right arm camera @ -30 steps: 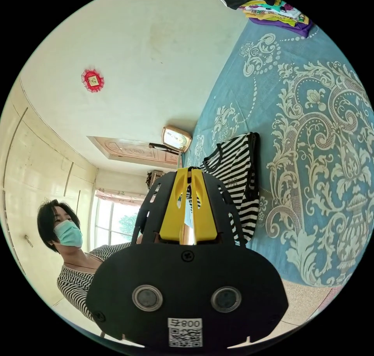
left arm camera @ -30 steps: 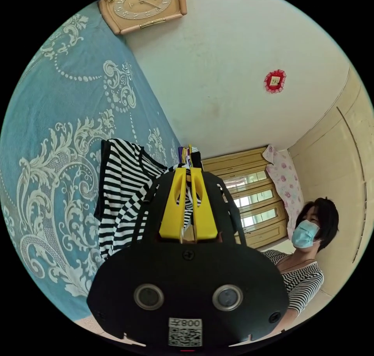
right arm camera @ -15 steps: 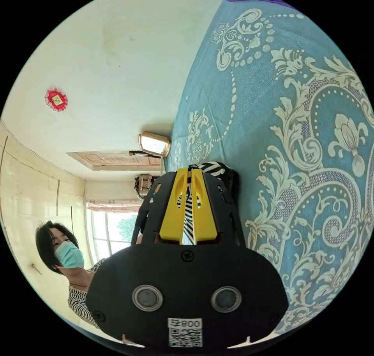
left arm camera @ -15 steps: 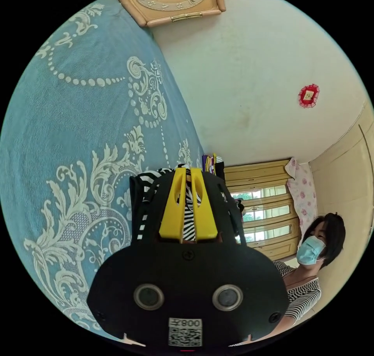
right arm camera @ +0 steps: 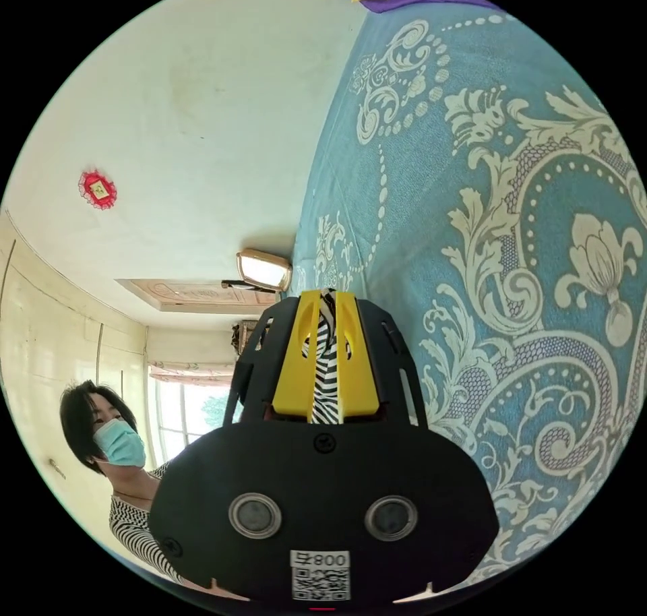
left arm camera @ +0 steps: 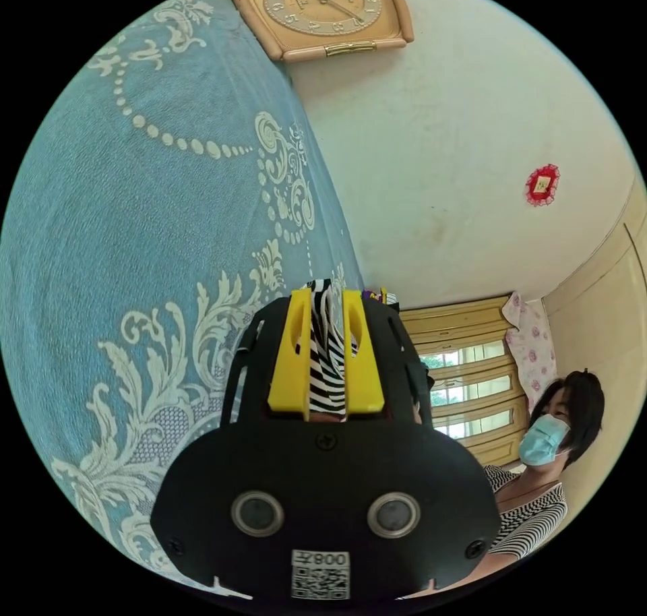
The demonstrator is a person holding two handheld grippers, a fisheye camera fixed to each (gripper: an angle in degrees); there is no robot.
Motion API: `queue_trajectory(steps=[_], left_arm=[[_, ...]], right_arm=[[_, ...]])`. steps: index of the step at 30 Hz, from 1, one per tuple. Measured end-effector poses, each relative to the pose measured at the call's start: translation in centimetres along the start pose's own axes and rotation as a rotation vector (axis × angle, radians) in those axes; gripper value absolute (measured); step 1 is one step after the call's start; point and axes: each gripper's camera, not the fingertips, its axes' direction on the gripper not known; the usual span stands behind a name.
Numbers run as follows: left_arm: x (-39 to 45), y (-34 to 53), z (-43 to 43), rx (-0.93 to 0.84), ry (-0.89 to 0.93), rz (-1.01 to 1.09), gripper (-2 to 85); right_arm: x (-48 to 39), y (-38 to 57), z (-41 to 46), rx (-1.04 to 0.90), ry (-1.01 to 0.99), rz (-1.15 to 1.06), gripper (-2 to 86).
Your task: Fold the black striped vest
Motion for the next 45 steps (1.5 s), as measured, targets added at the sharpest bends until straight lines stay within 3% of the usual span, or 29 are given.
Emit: queue_trajectory(steps=[4, 7, 14, 20, 25, 31, 35, 40, 45], left_arm=[[3.5, 1.2, 0.9, -0.017, -0.013, 0.067, 6.5], [7.3, 2.3, 4.1, -0.166, -0.071, 0.176, 4.8], [15.6, 4.4, 14.9, -0.486, -0.327, 0.470, 1.1], [18.9, 3.9, 20.2, -0.510, -0.554, 0.509, 0.5], [21.6, 3.2, 21.5, -0.440, -0.609, 0.519, 0.8], [24.5, 6.3, 20.5, -0.443, -0.503, 0.587, 4.4], [26.1, 10.0, 19.4, -0.510, -0.430, 0.699, 8.5], [27.9, 13.4, 20.7, -0.648, -0.653, 0.861, 9.4], [30.0, 15.4, 22.2, -0.685, -0.752, 0.976, 9.2]], right_arm=[[-2.8, 1.0, 0.1, 0.061, -0.018, -0.056, 1.8], [-6.6, 2.1, 3.1, -0.048, 0.071, -0.164, 0.8], [-15.8, 5.1, 15.9, -0.405, 0.529, -0.528, 0.1], [-18.6, 6.8, 23.4, -0.517, 0.842, -0.669, 0.0], [-21.3, 6.9, 26.0, -0.469, 0.900, -0.719, 0.2], [-23.6, 8.7, 26.0, -0.416, 0.818, -0.726, 1.8], [-25.1, 12.9, 25.8, -0.469, 0.798, -0.851, 4.8], [-25.9, 16.7, 27.5, -0.591, 0.939, -1.018, 6.0], [-27.5, 18.8, 29.3, -0.638, 1.015, -1.147, 6.8]])
